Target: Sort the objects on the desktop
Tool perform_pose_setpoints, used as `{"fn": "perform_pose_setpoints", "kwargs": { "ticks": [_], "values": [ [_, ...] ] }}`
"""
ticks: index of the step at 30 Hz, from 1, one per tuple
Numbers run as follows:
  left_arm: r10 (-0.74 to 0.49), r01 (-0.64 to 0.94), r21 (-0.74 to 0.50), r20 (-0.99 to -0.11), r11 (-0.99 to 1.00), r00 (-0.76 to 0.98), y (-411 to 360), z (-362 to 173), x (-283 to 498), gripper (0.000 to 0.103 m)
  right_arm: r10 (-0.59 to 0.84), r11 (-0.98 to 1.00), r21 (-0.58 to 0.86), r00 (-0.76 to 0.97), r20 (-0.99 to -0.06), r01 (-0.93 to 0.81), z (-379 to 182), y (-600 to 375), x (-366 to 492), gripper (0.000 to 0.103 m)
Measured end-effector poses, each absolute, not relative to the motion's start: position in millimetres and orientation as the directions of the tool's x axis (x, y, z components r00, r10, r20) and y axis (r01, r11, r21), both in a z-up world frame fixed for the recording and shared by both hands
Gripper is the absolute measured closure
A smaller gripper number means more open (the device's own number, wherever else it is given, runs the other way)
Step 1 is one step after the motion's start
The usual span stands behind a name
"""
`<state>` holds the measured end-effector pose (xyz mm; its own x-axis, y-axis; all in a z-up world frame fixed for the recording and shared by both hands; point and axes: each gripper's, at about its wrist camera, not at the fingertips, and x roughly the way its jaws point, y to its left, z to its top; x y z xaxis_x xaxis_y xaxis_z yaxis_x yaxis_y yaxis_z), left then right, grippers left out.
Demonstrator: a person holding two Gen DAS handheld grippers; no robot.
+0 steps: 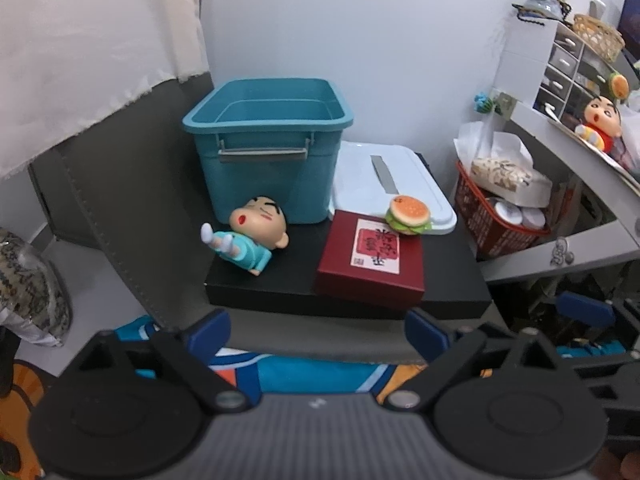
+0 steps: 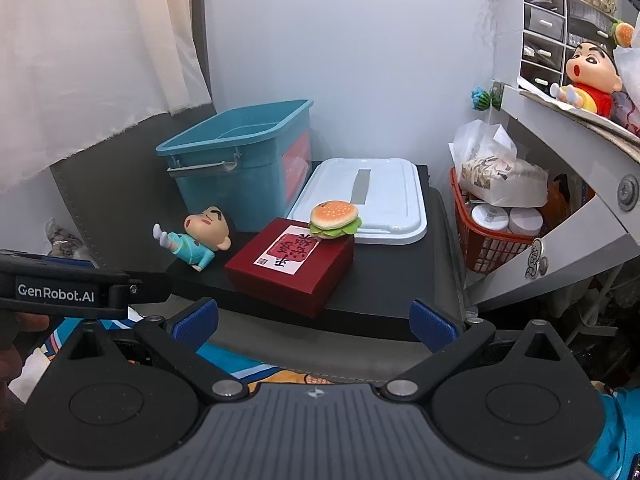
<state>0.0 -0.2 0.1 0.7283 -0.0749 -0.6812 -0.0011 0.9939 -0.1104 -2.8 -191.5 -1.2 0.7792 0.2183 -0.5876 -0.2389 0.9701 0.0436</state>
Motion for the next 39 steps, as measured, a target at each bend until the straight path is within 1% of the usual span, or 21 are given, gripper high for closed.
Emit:
{"fn": "perform_pose_setpoints", "kwargs": {
  "ticks": [9,11,14,18,20,22,24,34,39],
  "values": [
    [-0.084,-0.009,-0.131,-0.68,0.991,0.729,-2.5,2.9,3.8,0.007,0.223,0.969,0.042,0.784,-0.579,-0.244,-1.4,-192.6,-1.6,0.0],
    [-0.097,0.002,-0.142,-0.664,0.99,0.742,2.2,1.4,2.1,0.007,0.223,0.968,0.04,0.783,-0.58,-0.246,-1.9,-193.3,-0.4,0.0],
    [-0.096,0.01,-0.132,-0.666,0.991,0.74,-2.1,2.3,5.0,0.007,0.226,0.968,0.043,0.78,-0.583,-0.248,-2.1,-194.4,-0.7,0.0],
    [-0.116,0.011,-0.161,-0.664,0.987,0.738,1.2,0.6,7.9,0.007,0.235,0.966,0.056,0.775,-0.587,-0.251,-3.1,-195.5,0.6,0.0],
    [-0.125,0.007,-0.177,-0.665,0.984,0.737,2.6,-0.5,10.1,0.007,0.24,0.966,0.065,0.77,-0.591,-0.251,-3.8,-197.2,1.9,0.0],
    [-0.131,0.007,-0.184,-0.67,0.983,0.731,2.8,-1.7,13.5,0.012,0.239,0.966,0.067,0.767,-0.595,-0.249,-4.5,-197.7,3.0,0.0],
    [-0.133,0.014,-0.179,-0.674,0.984,0.726,3.1,-2.7,16.9,0.013,0.237,0.967,0.065,0.767,-0.597,-0.248,-5.1,-197.7,3.9,0.0],
    [-0.15,0.022,-0.199,-0.658,0.98,0.738,11.8,3.4,23.6,0.013,0.235,0.965,0.049,0.764,-0.601,-0.258,-5.7,-197.0,6.9,0.0],
    [-0.155,0.019,-0.211,-0.652,0.977,0.742,20.6,7.1,28.2,0.013,0.254,0.959,0.049,0.768,-0.588,-0.28,-4.4,-194.2,7.0,0.0]
  ]
}}
